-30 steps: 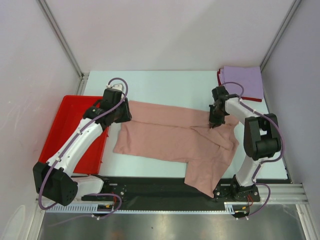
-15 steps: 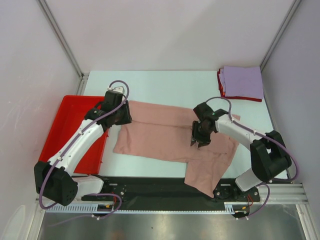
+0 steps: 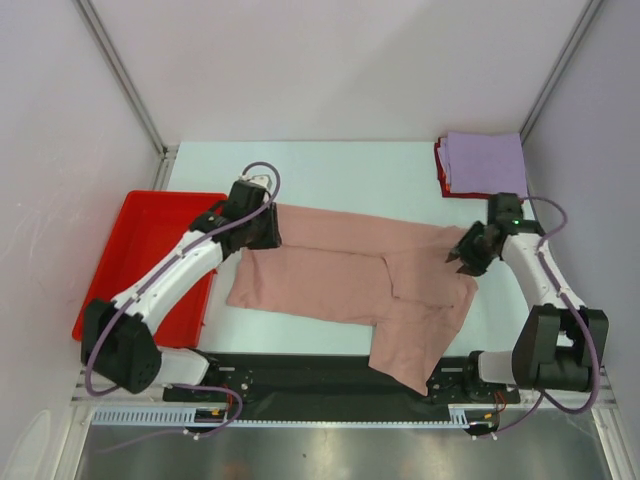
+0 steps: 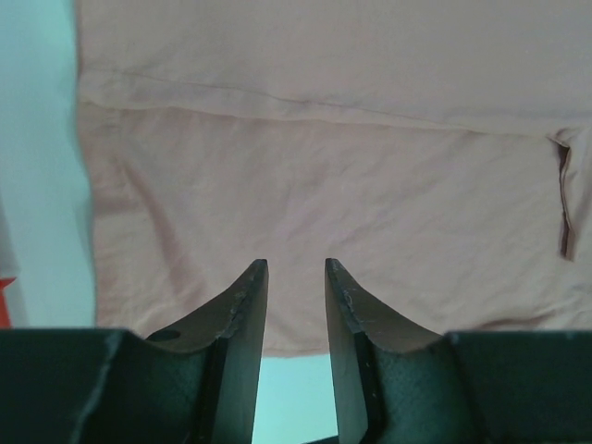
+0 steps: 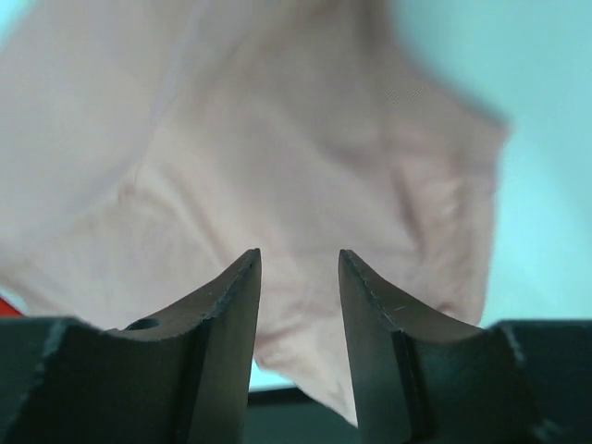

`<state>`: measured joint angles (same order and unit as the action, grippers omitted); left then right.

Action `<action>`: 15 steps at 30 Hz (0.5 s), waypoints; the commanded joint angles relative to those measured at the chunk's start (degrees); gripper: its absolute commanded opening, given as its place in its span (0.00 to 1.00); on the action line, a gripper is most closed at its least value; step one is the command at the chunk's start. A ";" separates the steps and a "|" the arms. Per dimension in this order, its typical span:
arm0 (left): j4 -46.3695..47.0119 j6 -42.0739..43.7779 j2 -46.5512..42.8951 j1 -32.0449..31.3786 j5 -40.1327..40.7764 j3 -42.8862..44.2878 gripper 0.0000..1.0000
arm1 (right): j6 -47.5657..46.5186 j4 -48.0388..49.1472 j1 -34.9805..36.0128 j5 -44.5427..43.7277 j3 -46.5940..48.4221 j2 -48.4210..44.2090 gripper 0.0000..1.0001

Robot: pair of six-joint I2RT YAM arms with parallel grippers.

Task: Fold and stack the t-shirts
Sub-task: Fold the tshirt

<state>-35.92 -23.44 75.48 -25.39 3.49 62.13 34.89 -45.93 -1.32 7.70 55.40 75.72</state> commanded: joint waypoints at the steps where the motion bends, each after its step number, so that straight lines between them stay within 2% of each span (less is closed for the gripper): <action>1: 4.28 1.20 5.71 -0.28 -2.17 4.66 0.36 | -1.14 5.49 -8.07 3.46 0.58 2.66 0.44; 3: 4.89 2.17 11.14 0.07 -0.86 8.17 0.35 | -1.67 9.17 -11.31 6.34 2.87 5.65 0.43; 7: 2.89 1.21 21.09 4.80 -1.55 16.34 0.29 | -3.86 8.94 -10.90 5.05 10.59 14.43 0.36; 9: -0.72 1.47 27.14 6.05 -1.20 23.02 0.24 | -6.06 5.70 -9.93 0.84 16.74 16.90 0.37; 11: -2.91 2.25 31.63 6.66 3.44 28.10 0.22 | -7.64 3.06 -7.30 -5.03 21.91 19.88 0.37; 15: -6.34 2.26 36.48 7.11 4.68 34.37 0.21 | -8.43 -0.90 -7.38 -9.63 29.21 26.30 0.38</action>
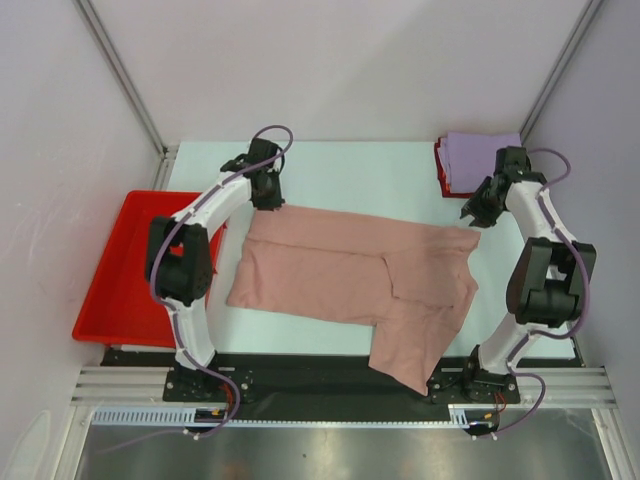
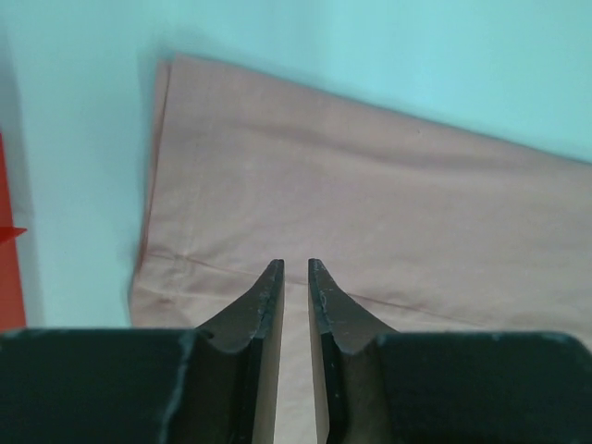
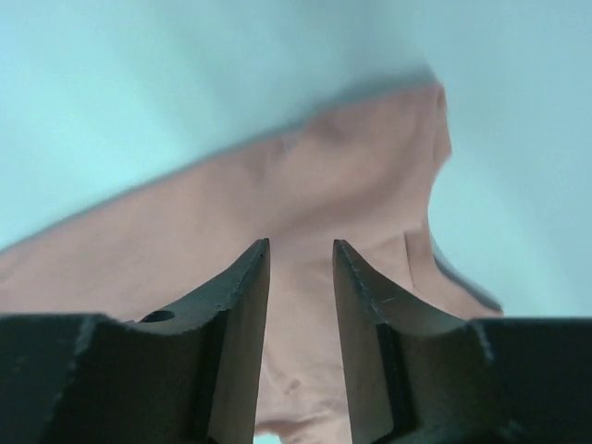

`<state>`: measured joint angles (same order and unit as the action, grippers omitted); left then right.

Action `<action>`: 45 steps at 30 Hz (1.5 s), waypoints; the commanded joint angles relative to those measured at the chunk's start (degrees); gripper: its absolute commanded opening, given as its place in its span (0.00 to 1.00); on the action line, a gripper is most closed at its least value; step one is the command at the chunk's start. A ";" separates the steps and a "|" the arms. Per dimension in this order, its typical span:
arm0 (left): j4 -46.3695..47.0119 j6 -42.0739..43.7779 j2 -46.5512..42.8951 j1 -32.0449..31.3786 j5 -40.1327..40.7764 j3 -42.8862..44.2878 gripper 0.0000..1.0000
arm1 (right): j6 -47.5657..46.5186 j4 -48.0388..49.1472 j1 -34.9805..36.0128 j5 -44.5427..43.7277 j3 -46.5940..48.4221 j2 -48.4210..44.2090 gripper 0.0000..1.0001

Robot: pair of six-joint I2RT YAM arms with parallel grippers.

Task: Fold and stack the t-shirts
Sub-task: Fold the tshirt

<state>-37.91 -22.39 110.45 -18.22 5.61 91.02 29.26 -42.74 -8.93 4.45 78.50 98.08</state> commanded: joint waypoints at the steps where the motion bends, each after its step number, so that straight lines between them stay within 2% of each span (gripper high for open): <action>1: -4.63 1.47 2.74 -0.06 3.00 6.09 0.20 | -2.97 -4.63 -0.21 -6.47 6.92 4.83 0.40; 6: -2.35 1.91 4.06 0.72 2.04 5.75 0.21 | -3.94 -1.83 -3.28 -4.98 6.58 6.24 0.47; 10: -2.17 1.48 6.17 3.62 0.37 6.88 0.20 | -5.34 -0.94 -5.92 1.60 6.40 8.88 0.50; 13: -1.73 1.56 7.58 5.29 0.02 7.68 0.20 | -6.31 -1.29 -6.10 2.93 6.75 11.16 0.53; 16: -1.82 1.65 9.07 6.26 -0.42 8.99 0.26 | -5.97 -0.59 -6.45 4.07 5.88 11.78 0.58; 20: -1.29 0.95 10.31 6.53 1.33 10.31 0.48 | -5.70 0.64 -6.54 4.78 4.91 11.69 0.59; 24: 1.78 1.99 12.15 6.53 3.09 11.01 0.54 | -6.32 0.64 -6.63 5.05 5.08 11.87 0.59; 32: 2.58 5.16 20.14 7.32 4.06 18.56 0.53 | -8.16 0.29 -6.72 4.87 4.82 12.04 0.57; 36: -0.40 5.69 23.22 7.58 4.93 23.40 0.52 | -8.07 1.26 -6.80 5.74 4.56 12.04 0.55; 39: -0.06 5.78 23.58 7.58 5.56 23.15 0.53 | -7.99 1.43 -6.80 6.19 5.08 12.39 0.54; 45: -1.20 5.25 24.46 7.58 6.43 23.15 0.49 | -7.28 0.99 -6.89 6.98 5.53 13.63 0.53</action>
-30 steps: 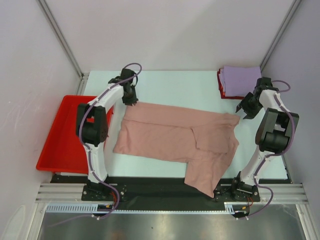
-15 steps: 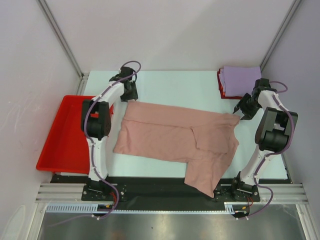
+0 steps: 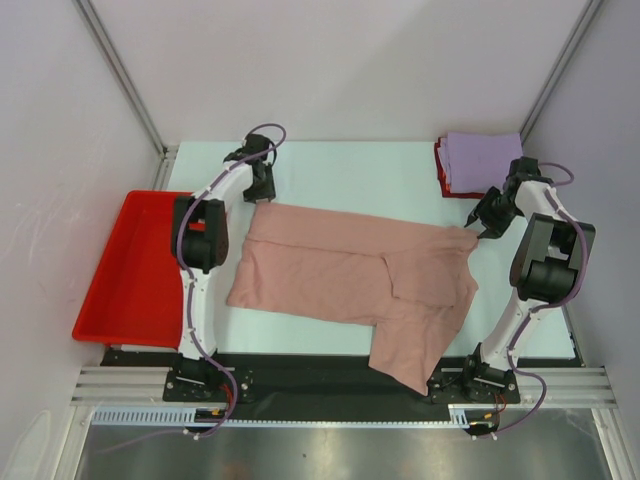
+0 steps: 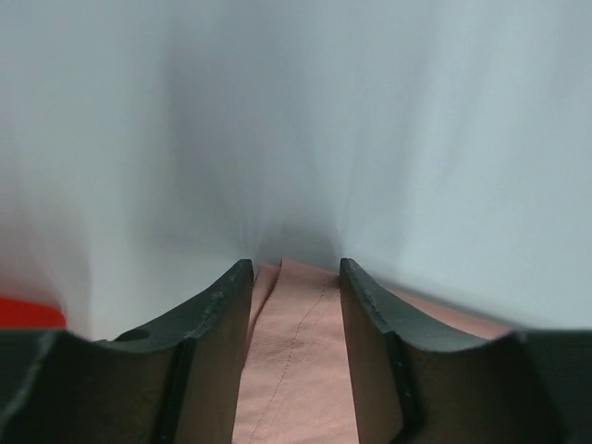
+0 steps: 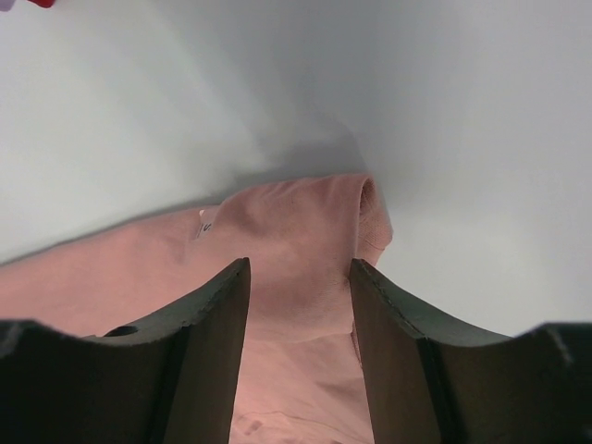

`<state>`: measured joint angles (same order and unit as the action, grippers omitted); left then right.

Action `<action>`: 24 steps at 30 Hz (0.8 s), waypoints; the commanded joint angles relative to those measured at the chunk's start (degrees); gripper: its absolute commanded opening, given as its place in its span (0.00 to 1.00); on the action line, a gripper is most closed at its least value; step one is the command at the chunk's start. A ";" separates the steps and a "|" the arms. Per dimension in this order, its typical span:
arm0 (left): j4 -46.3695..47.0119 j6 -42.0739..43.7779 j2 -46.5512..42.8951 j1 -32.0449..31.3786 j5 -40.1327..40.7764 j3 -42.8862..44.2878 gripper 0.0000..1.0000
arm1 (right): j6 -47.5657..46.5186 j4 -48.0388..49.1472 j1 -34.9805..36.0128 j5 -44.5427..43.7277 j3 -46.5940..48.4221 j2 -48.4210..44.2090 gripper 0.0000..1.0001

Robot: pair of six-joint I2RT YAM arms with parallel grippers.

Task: Fold and stack the t-shirts
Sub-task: Fold the tshirt

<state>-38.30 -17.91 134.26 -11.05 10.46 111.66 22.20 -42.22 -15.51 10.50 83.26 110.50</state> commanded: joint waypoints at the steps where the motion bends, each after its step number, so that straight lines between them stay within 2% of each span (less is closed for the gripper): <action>1: -0.63 0.77 0.57 0.50 1.15 2.08 0.47 | -0.22 0.38 -0.31 0.49 0.67 1.21 0.52; 5: 1.30 1.04 -0.05 0.50 0.18 -0.21 0.36 | -0.31 0.65 -0.31 -0.57 0.06 1.04 0.51; 7: 1.30 1.12 0.39 0.50 -0.17 0.05 0.34 | -0.05 0.82 -0.40 -0.92 -0.12 0.86 0.51; 14: 1.39 0.77 0.83 0.50 -1.05 0.84 0.19 | -0.13 1.00 -1.72 -1.89 0.32 0.68 0.54; 20: 0.69 1.12 1.53 0.76 -1.49 2.25 0.02 | -0.93 1.52 -2.42 1.36 0.58 2.79 0.52; 24: 0.77 1.30 1.36 0.94 -1.14 2.25 0.00 | 0.04 2.23 -2.33 1.28 -0.12 2.53 0.51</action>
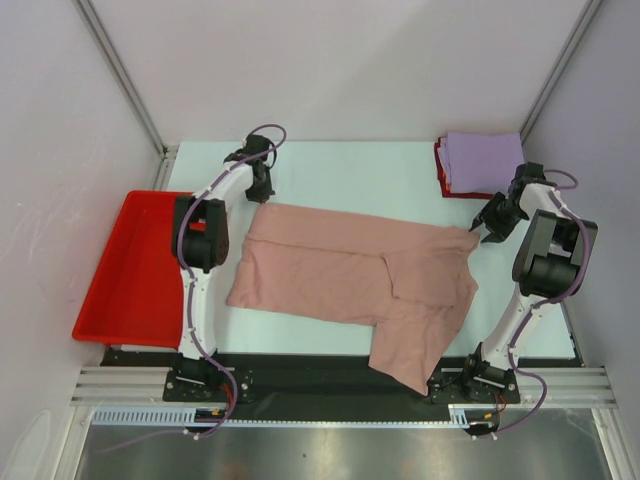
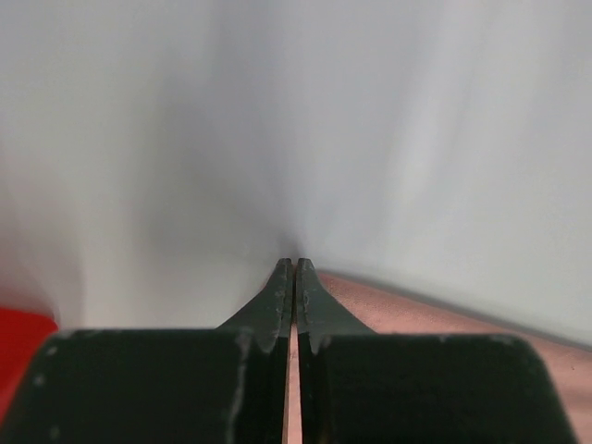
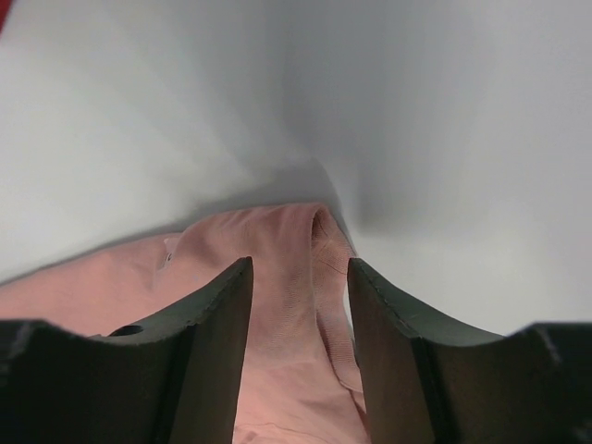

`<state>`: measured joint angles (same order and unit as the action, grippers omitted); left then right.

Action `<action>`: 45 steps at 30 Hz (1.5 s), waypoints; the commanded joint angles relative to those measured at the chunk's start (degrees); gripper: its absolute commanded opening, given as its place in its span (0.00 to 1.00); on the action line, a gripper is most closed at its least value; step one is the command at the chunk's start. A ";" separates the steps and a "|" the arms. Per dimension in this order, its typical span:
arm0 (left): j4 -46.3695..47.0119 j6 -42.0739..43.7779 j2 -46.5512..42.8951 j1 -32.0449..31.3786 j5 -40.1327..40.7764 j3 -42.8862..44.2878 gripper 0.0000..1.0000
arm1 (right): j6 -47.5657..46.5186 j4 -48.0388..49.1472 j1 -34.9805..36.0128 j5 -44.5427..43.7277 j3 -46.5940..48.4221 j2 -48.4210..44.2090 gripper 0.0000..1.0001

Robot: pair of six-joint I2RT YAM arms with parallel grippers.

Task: Fold and stack the t-shirts
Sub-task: Fold the tshirt

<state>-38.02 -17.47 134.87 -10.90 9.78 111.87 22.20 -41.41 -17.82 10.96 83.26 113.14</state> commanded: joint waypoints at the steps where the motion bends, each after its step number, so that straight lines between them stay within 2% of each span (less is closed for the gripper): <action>1: 0.49 0.95 0.75 0.79 -0.46 2.03 0.00 | 0.21 1.50 -0.10 0.64 -0.29 -0.29 0.51; 6: 0.75 1.13 0.40 0.96 -0.38 1.86 0.00 | 0.66 3.35 -0.11 1.34 0.58 1.28 0.47; 7: 0.93 1.13 0.22 1.05 -0.20 1.68 0.00 | 0.92 3.96 -0.11 1.34 1.11 1.64 0.43; 10: 1.63 0.78 0.04 1.31 -0.38 1.42 0.00 | 1.18 4.23 -0.19 1.17 2.69 3.66 0.29; 11: 1.81 0.17 -0.04 1.49 -0.46 1.33 0.00 | 1.27 3.88 -0.19 0.65 4.26 3.93 0.16; 14: 2.86 -1.24 -0.48 2.28 -0.73 1.15 0.01 | 0.66 3.27 -0.28 -1.73 7.95 4.72 0.00; 21: 4.62 -4.93 -0.04 4.91 -3.18 3.09 0.00 | -2.59 0.10 -0.72 -2.35 20.43 11.30 0.00; 28: 6.65 -6.35 2.76 5.89 -5.47 6.59 0.01 | -2.77 -0.25 -0.81 -1.12 25.71 16.14 0.00; 29: 6.30 -6.26 4.16 5.89 -5.65 8.86 0.00 | -2.77 -0.34 -0.63 -0.86 26.85 16.75 0.01; 30: 5.94 -6.08 4.78 5.97 -5.91 9.84 0.00 | -2.86 -0.43 -0.72 -0.16 27.38 17.63 0.07; 31: 5.07 -6.08 5.31 5.89 -6.00 11.51 0.00 | -2.86 -1.04 -0.63 -0.06 27.74 17.99 0.23; 32: 4.63 -6.08 5.75 5.89 -5.91 12.13 0.02 | -3.21 -1.65 -0.72 -0.06 28.79 18.25 0.30; 33: 3.75 -5.99 5.84 5.97 -5.39 12.31 0.20 | -3.21 -2.35 -0.72 -0.76 29.23 18.25 0.37; 34: 3.57 -5.99 5.41 5.89 -4.78 11.71 0.23 | -3.39 -4.01 -0.72 -1.37 29.50 17.73 0.45; 36: 3.57 -5.99 2.88 5.89 -3.19 10.13 0.31 | -3.56 -5.69 -0.63 -4.26 29.67 15.28 0.50; 37: 3.74 -5.99 1.81 5.89 -2.75 9.16 0.46 | -3.82 -8.40 -0.55 -5.67 29.59 14.22 0.54; 38: 3.74 -5.82 0.41 5.89 -2.05 7.32 0.52 | -4.17 -9.82 -0.46 -9.26 29.33 12.82 0.57; 40: 3.22 -5.47 -3.88 5.89 -0.91 4.51 0.60 | -4.61 -13.76 -0.19 -10.87 27.58 8.36 0.62; 43: 1.29 -4.94 -9.59 5.80 0.94 2.30 0.66 | -3.92 -16.94 0.60 -14.03 22.22 2.28 0.64; 45: 0.58 -4.59 -12.77 4.92 0.33 -1.03 0.66 | -2.17 -18.09 1.56 -12.11 17.40 -4.75 0.64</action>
<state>-36.42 -23.27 132.38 -5.50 8.16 112.53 18.96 -53.67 -17.52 1.04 103.98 119.98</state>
